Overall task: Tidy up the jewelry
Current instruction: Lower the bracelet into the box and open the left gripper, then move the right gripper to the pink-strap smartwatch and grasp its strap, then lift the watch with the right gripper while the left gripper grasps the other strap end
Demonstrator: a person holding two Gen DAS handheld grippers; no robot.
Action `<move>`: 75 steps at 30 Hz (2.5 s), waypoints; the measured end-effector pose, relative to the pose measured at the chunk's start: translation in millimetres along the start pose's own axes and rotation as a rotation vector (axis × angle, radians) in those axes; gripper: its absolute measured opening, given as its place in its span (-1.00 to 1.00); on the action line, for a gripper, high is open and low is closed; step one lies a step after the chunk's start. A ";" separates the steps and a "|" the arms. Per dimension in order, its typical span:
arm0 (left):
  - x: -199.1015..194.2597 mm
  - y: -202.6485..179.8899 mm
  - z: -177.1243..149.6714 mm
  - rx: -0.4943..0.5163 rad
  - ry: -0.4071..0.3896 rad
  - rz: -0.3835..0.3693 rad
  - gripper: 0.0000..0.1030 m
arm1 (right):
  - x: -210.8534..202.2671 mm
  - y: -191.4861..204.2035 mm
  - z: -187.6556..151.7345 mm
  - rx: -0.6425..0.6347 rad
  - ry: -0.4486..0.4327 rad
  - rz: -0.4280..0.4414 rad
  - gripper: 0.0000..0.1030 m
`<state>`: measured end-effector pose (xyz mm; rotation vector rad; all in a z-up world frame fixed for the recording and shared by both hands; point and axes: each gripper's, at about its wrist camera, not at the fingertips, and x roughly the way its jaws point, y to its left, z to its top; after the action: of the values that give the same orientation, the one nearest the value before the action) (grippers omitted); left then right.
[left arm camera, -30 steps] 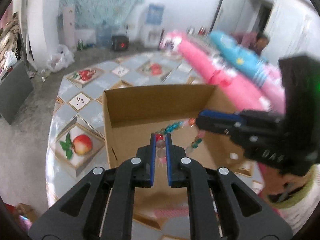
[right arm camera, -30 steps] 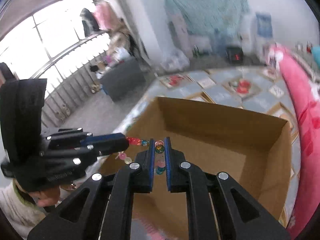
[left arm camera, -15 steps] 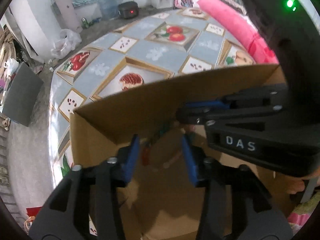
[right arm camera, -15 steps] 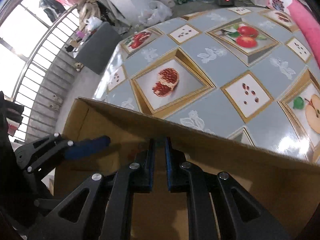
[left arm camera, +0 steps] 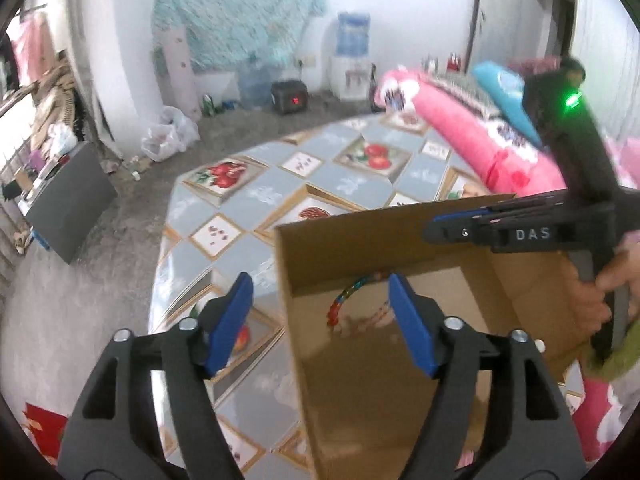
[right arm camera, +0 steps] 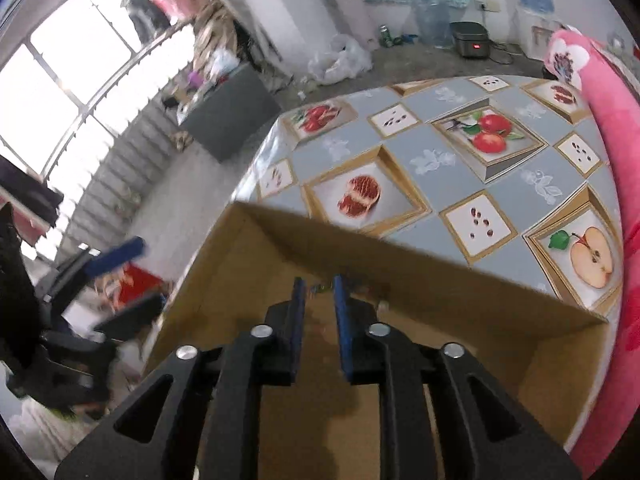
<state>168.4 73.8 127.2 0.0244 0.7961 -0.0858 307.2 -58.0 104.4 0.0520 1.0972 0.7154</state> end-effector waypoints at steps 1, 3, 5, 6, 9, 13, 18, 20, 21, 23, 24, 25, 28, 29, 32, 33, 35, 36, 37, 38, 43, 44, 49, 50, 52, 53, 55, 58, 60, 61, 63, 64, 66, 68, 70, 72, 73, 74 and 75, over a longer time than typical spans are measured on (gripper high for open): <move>-15.6 6.4 -11.9 -0.021 -0.044 -0.003 0.40 | 2.0 5.8 -3.2 -0.030 0.033 -0.013 -0.61; -39.0 17.7 -32.8 -0.063 -0.124 -0.019 0.57 | 9.8 10.1 -7.4 -0.054 0.081 -0.017 -0.61; -54.7 30.6 -56.6 -0.124 -0.187 -0.030 0.64 | 25.6 14.6 -10.1 -0.074 0.145 -0.034 -0.61; -58.0 36.0 -66.2 -0.151 -0.196 -0.037 0.65 | 34.1 16.0 -9.9 -0.083 0.169 -0.049 -0.61; -57.8 52.7 -93.1 -0.233 -0.179 -0.053 0.66 | 70.5 21.5 -4.6 -0.109 0.248 -0.094 -0.61; -52.8 78.9 -123.2 -0.329 -0.165 -0.019 0.67 | 111.1 27.0 2.6 -0.131 0.313 -0.143 -0.61; -43.2 105.3 -153.1 -0.399 -0.140 0.022 0.67 | 141.3 26.5 6.8 -0.128 0.370 -0.209 -0.62; -37.5 109.7 -160.2 -0.395 -0.123 0.034 0.67 | 144.5 27.0 8.3 -0.119 0.363 -0.210 -0.62; -35.1 110.1 -162.4 -0.388 -0.117 0.037 0.67 | 144.8 27.3 9.0 -0.114 0.361 -0.209 -0.62; -33.3 108.5 -165.7 -0.371 -0.116 0.038 0.67 | 143.5 27.5 10.0 -0.077 0.330 -0.161 -0.62; -33.4 107.4 -167.8 -0.364 -0.118 0.032 0.67 | 143.6 27.8 10.0 -0.066 0.322 -0.139 -0.62; -33.3 106.2 -169.2 -0.358 -0.122 0.027 0.67 | 142.9 28.3 9.9 -0.044 0.303 -0.106 -0.62; -31.8 96.8 -168.6 -0.324 -0.125 0.016 0.68 | 140.4 27.9 10.8 -0.002 0.271 -0.039 -0.62; -31.5 91.9 -168.2 -0.304 -0.128 0.020 0.68 | 139.0 27.5 11.0 0.010 0.261 -0.021 -0.62; -30.8 73.9 -167.5 -0.226 -0.136 0.032 0.68 | 131.8 27.1 12.0 0.016 0.244 -0.002 -0.62; -30.7 68.7 -167.5 -0.203 -0.136 0.035 0.68 | 127.0 26.9 12.4 0.015 0.237 -0.003 -0.62; -30.1 54.7 -168.5 -0.148 -0.132 0.038 0.69 | 112.7 26.4 15.3 0.016 0.215 -0.003 -0.62; -29.4 48.7 -169.3 -0.128 -0.129 0.034 0.69 | 107.0 26.7 20.1 0.016 0.204 -0.004 -0.62; -29.9 43.0 -169.9 -0.112 -0.126 0.027 0.69 | 94.0 27.6 20.7 0.013 0.185 -0.004 -0.62; -29.4 36.1 -170.9 -0.096 -0.121 0.017 0.69 | 81.7 28.9 21.0 0.007 0.162 -0.002 -0.61; -29.0 11.6 -179.0 -0.058 -0.090 -0.031 0.69 | -23.7 48.0 -2.5 -0.062 -0.053 -0.048 -0.58; -29.2 7.0 -183.5 -0.058 -0.087 -0.043 0.69 | -46.2 52.5 -14.7 -0.086 -0.110 -0.066 -0.53; -19.4 -7.7 -205.0 -0.074 -0.004 -0.096 0.69 | -145.5 59.2 -122.7 -0.183 -0.354 -0.131 -0.05; -16.0 -10.3 -207.3 -0.071 0.022 -0.098 0.69 | -155.5 55.9 -145.0 -0.194 -0.371 -0.143 0.00; -12.3 -14.5 -209.9 -0.053 0.050 -0.100 0.69 | -156.7 53.7 -190.2 -0.215 -0.360 -0.170 0.14; -9.8 -16.5 -210.8 -0.039 0.063 -0.090 0.69 | -149.3 52.3 -209.4 -0.213 -0.338 -0.169 0.16; -3.7 -20.3 -213.1 -0.013 0.090 -0.064 0.69 | -129.3 48.2 -238.6 -0.182 -0.269 -0.155 0.19; 7.4 -20.7 -216.5 -0.017 0.147 -0.040 0.69 | -83.2 36.6 -271.2 -0.138 -0.141 -0.192 0.19; 9.8 -20.3 -217.2 -0.027 0.143 -0.025 0.69 | -64.1 34.5 -283.4 -0.163 -0.105 -0.233 0.19; 10.7 -21.5 -217.5 -0.020 0.143 -0.016 0.69 | -55.6 34.5 -286.5 -0.186 -0.097 -0.271 0.19; 14.1 -26.3 -218.0 0.019 0.149 0.006 0.78 | -44.6 34.1 -287.8 -0.223 -0.079 -0.305 0.19; 13.9 -27.6 -219.2 0.029 0.138 0.014 0.80 | -38.3 32.5 -287.3 -0.225 -0.060 -0.279 0.19; 14.2 -25.4 -221.8 0.012 0.128 0.004 0.84 | -29.1 32.5 -286.5 -0.251 -0.044 -0.267 0.20; 13.4 -24.9 -224.2 0.018 0.112 0.003 0.84 | -27.8 36.9 -287.0 -0.294 -0.026 -0.254 0.08; 12.4 -26.6 -227.0 0.021 0.094 0.000 0.84 | -28.1 42.3 -289.1 -0.315 -0.020 -0.245 -0.15; 11.4 -26.9 -232.1 0.027 0.076 -0.004 0.84 | -28.4 49.1 -294.6 -0.342 -0.017 -0.246 -0.21; 11.2 -26.5 -232.9 0.032 0.073 -0.008 0.84 | -29.3 53.1 -297.6 -0.359 -0.018 -0.259 -0.24; 10.8 -26.2 -232.9 0.036 0.074 -0.011 0.84 | -30.1 56.5 -300.5 -0.375 -0.019 -0.269 -0.24; 10.7 -25.6 -232.8 0.037 0.080 -0.014 0.84 | -30.0 55.3 -302.3 -0.383 -0.021 -0.278 -0.25</move>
<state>7.8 60.2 -43.0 0.0578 0.8746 -0.1138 22.3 -122.6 4.5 -0.4114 0.9090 0.6603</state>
